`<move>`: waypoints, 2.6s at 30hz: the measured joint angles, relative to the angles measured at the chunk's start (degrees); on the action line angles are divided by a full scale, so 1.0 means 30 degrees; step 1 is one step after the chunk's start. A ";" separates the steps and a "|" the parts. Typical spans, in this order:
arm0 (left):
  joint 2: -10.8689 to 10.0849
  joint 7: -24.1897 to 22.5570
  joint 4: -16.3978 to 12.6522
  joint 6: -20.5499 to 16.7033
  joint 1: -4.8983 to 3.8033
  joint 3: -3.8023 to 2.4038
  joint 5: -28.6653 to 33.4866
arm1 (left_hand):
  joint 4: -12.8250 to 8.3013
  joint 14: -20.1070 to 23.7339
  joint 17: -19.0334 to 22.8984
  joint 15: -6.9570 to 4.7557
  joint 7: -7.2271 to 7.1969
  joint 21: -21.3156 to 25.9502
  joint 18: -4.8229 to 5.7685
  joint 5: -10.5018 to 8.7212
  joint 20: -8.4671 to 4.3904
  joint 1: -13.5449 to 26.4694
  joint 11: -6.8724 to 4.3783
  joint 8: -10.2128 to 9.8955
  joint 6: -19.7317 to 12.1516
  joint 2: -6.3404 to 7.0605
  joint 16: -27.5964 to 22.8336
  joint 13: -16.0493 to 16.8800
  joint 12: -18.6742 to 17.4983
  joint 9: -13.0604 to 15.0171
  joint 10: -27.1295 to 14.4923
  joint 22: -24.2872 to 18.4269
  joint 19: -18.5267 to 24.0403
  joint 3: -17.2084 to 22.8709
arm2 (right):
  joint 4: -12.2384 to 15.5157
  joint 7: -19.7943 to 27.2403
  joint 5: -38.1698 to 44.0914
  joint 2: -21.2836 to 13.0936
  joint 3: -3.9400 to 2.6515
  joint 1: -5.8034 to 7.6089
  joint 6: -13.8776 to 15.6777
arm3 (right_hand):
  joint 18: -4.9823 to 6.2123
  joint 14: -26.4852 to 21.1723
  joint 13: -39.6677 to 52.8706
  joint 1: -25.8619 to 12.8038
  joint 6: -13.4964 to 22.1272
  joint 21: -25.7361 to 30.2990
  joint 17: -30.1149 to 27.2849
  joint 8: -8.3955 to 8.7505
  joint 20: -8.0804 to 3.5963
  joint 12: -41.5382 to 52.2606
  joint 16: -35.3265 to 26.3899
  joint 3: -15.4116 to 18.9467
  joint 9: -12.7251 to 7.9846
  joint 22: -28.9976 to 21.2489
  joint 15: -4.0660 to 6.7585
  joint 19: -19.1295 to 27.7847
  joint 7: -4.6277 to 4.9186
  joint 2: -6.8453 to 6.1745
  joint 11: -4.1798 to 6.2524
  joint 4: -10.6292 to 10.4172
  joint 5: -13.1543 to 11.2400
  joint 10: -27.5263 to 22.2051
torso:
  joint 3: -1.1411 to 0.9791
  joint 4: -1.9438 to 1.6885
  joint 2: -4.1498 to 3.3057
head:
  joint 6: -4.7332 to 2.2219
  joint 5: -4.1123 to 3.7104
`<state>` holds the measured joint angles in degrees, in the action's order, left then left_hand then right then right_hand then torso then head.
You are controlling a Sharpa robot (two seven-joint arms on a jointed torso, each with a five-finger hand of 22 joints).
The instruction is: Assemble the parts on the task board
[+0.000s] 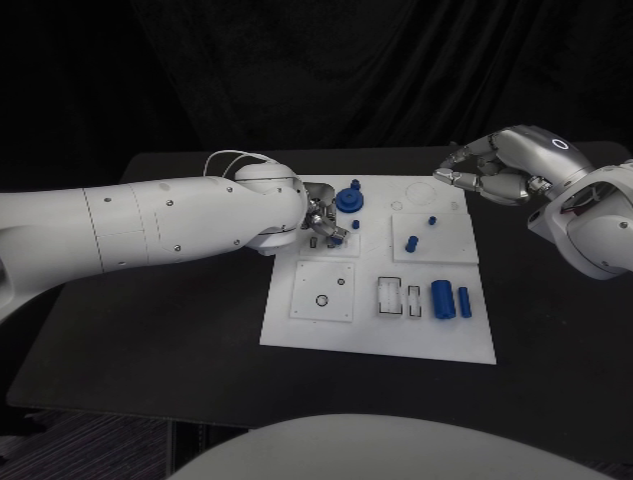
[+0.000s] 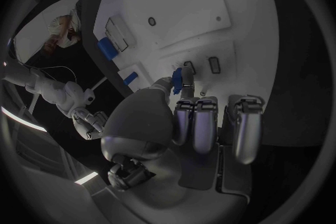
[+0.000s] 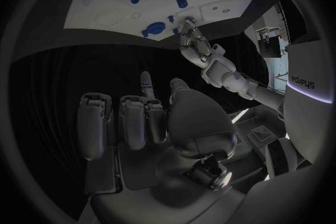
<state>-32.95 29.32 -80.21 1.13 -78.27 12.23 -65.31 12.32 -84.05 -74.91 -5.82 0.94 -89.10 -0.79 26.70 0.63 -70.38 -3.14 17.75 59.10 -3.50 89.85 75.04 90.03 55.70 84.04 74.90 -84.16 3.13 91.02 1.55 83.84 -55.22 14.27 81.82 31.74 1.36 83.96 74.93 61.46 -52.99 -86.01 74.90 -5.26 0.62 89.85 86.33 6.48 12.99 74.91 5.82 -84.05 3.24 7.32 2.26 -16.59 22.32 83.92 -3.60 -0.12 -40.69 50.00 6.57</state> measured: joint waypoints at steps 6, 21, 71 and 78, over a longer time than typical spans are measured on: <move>-0.0368 0.0087 -0.0242 -0.0279 0.0000 0.0000 0.0000 | 0.0059 0.0000 0.0000 0.0000 0.0002 0.0000 0.0000 -0.0087 0.0000 0.0000 0.0000 -0.0075 0.0001 0.0000 0.0000 0.0000 0.0000 0.0035 0.0000 0.0000 0.0000 0.0214 | -0.0005 -0.0001 0.0000 -0.0005 -0.0001 -0.0001 -0.0009 | -0.0001 0.0000 -0.0001 0.0154 0.0000 0.0000 0.0000 0.0000 0.0000 0.0000 0.0000 0.0053 0.0001 -0.0001 0.0000 0.0000 0.0001 -0.0002 0.0000 0.0054 0.0100 0.0000 | 0.0000 -0.0005 0.0000 | 0.0000 0.0057; -0.0736 0.0360 -0.0505 -0.0630 0.0000 -0.0001 0.0000 | 0.0243 0.0000 0.0001 0.0000 0.0031 0.0000 0.0001 -0.0239 -0.0001 0.0207 0.0000 -0.0204 0.0030 0.0205 0.0000 0.0001 0.0000 0.0147 0.0000 0.0000 0.0000 0.0664 | -0.0052 -0.0012 0.0000 0.0020 -0.0007 -0.0003 -0.0035 | -0.0001 0.0000 -0.0004 0.0175 0.0000 0.0014 0.0000 0.0000 0.0000 0.0000 0.0000 0.0053 -0.0014 0.0014 0.0000 0.0000 0.0001 -0.0023 -0.0001 0.0053 0.0180 0.0000 | 0.0009 -0.0011 0.0015 | 0.0000 0.0146; -0.0781 0.0760 -0.0739 -0.1061 0.0436 -0.0014 -0.0015 | 0.0425 0.0000 0.0001 0.0000 -0.0065 0.0148 0.0001 -0.0376 0.0000 0.0403 -0.0001 -0.0211 0.0200 0.0398 0.0000 0.0003 -0.0076 0.0341 -0.0001 0.0010 0.0000 0.1158 | -0.0150 -0.0087 0.0002 -0.0001 -0.0002 -0.0098 -0.0302 | 0.0000 0.0000 -0.0008 0.0476 0.0000 0.0071 0.0000 -0.0001 0.0000 0.0000 0.0000 0.0052 -0.0026 0.0003 0.0001 0.0000 0.0000 -0.0025 0.0000 0.0053 0.0318 0.0000 | 0.0015 0.0015 0.0002 | 0.0000 0.0355; -0.0762 0.0762 -0.0751 -0.1058 0.0439 -0.0014 -0.0020 | 0.0481 0.0000 0.0001 0.0001 -0.0064 0.0148 0.0000 -0.0453 0.0000 0.0492 0.0000 -0.0224 0.0199 0.0486 0.0000 0.0003 -0.0076 0.0338 0.0000 0.0008 0.0000 0.1211 | -0.0163 -0.0115 0.0002 0.0010 -0.0002 -0.0100 -0.0344 | -0.0002 0.0000 -0.0008 0.0475 0.0000 0.0071 -0.0001 0.0038 0.0000 0.0000 0.0000 0.0052 -0.0026 0.0003 0.0000 0.0001 0.0000 -0.0025 0.0000 0.0053 0.0316 0.0000 | 0.0005 0.0011 0.0009 | 0.0000 0.0359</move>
<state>-35.24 31.61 -82.46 -2.04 -76.95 12.19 -65.37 13.76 -84.05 -74.90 -5.82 0.74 -88.65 -0.79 25.35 0.62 -68.91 -3.14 17.08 59.69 -2.04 89.85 75.05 89.80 56.71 84.04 74.93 -84.16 6.77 90.53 1.21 83.84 -55.19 14.26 81.52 30.70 1.35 83.95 74.91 62.89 -52.99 -85.80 74.90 -5.15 0.62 89.85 86.33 6.63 12.91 74.91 5.82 -84.05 3.24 7.24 2.26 -16.43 23.27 83.92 -3.59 -0.08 -40.66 50.00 7.65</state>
